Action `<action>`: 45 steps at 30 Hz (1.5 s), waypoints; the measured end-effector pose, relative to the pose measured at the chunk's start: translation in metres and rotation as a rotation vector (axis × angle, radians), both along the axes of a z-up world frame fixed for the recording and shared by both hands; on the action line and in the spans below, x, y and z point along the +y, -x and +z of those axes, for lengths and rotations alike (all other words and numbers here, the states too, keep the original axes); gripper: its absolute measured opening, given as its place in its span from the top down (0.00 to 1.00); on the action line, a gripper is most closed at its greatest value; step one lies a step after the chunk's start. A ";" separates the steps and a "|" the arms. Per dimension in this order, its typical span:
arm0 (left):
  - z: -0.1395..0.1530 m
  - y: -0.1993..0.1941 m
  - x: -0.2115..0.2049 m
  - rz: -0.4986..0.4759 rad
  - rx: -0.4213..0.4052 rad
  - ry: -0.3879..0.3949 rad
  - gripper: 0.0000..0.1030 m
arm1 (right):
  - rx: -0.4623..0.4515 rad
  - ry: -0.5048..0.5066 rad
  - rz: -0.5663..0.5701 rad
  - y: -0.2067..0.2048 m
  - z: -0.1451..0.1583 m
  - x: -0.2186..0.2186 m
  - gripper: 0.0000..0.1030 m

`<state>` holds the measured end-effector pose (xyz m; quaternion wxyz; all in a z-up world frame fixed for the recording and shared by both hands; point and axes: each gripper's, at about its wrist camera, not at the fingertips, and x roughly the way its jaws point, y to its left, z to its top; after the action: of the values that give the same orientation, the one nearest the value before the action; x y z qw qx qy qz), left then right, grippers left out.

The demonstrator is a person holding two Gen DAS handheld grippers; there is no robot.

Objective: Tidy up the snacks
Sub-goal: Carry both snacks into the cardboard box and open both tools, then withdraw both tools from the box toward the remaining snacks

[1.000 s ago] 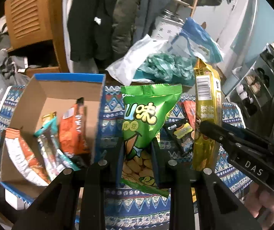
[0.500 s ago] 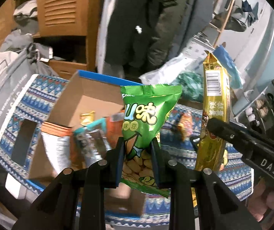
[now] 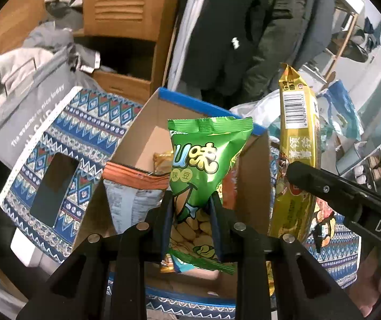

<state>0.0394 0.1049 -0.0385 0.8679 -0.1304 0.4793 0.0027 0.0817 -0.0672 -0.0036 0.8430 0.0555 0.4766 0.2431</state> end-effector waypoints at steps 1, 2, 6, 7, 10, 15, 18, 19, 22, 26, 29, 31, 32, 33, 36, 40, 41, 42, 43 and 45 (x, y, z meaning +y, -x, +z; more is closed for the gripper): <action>-0.003 -0.001 0.003 0.005 0.006 0.007 0.75 | 0.007 0.002 0.000 -0.001 -0.002 0.003 0.73; -0.006 -0.001 0.005 0.010 0.014 0.014 0.75 | 0.016 0.002 0.000 -0.003 -0.005 0.007 0.73; -0.016 -0.004 0.007 0.007 0.036 0.025 0.75 | 0.053 0.002 0.003 -0.010 -0.017 0.017 0.73; -0.018 -0.004 0.008 0.006 0.034 0.027 0.75 | 0.064 0.002 0.007 -0.012 -0.021 0.019 0.73; -0.019 -0.004 0.007 0.002 0.031 0.022 0.75 | 0.090 0.009 0.014 -0.014 -0.029 0.024 0.73; -0.019 -0.002 0.011 0.028 0.031 0.040 0.75 | 0.106 0.024 0.004 -0.017 -0.037 0.024 0.67; -0.015 -0.001 0.011 0.035 0.012 0.010 0.74 | 0.097 0.031 -0.014 -0.018 -0.034 0.021 0.52; -0.013 -0.001 0.009 0.032 0.008 -0.005 0.71 | 0.095 0.030 -0.025 -0.018 -0.033 0.019 0.47; -0.011 0.001 0.005 0.019 0.000 -0.034 0.60 | 0.079 0.032 -0.051 -0.018 -0.029 0.014 0.38; -0.007 0.004 0.003 0.018 -0.002 -0.039 0.51 | 0.064 0.051 -0.064 -0.017 -0.025 0.010 0.34; -0.002 0.007 0.002 0.029 -0.021 -0.046 0.44 | 0.047 0.072 -0.076 -0.014 -0.023 0.005 0.32; -0.001 0.008 0.000 0.031 -0.026 -0.051 0.42 | 0.041 0.089 -0.078 -0.012 -0.023 0.002 0.32; 0.000 0.008 -0.001 0.027 -0.027 -0.051 0.41 | 0.039 0.096 -0.079 -0.012 -0.022 0.001 0.32; 0.001 0.008 -0.003 0.023 -0.028 -0.051 0.41 | 0.036 0.101 -0.081 -0.010 -0.022 -0.001 0.32; 0.002 0.011 -0.010 0.009 -0.029 -0.056 0.37 | 0.030 0.113 -0.087 -0.007 -0.022 -0.007 0.32; 0.002 0.013 -0.022 -0.021 -0.024 -0.065 0.37 | 0.034 0.130 -0.100 -0.004 -0.025 -0.019 0.31; 0.002 0.013 -0.025 -0.027 -0.021 -0.067 0.37 | 0.039 0.132 -0.106 -0.003 -0.027 -0.024 0.30; 0.003 0.013 -0.029 -0.032 -0.020 -0.067 0.37 | 0.043 0.136 -0.112 -0.002 -0.028 -0.027 0.28; 0.003 0.013 -0.032 -0.039 -0.020 -0.067 0.37 | 0.046 0.139 -0.120 -0.001 -0.029 -0.032 0.26; 0.004 0.013 -0.038 -0.047 -0.019 -0.066 0.37 | 0.047 0.142 -0.140 0.001 -0.031 -0.043 0.24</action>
<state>0.0259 0.0673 -0.0348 0.8760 -0.0902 0.4738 -0.0032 0.0805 -0.1097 -0.0344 0.8484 0.0346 0.5072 0.1478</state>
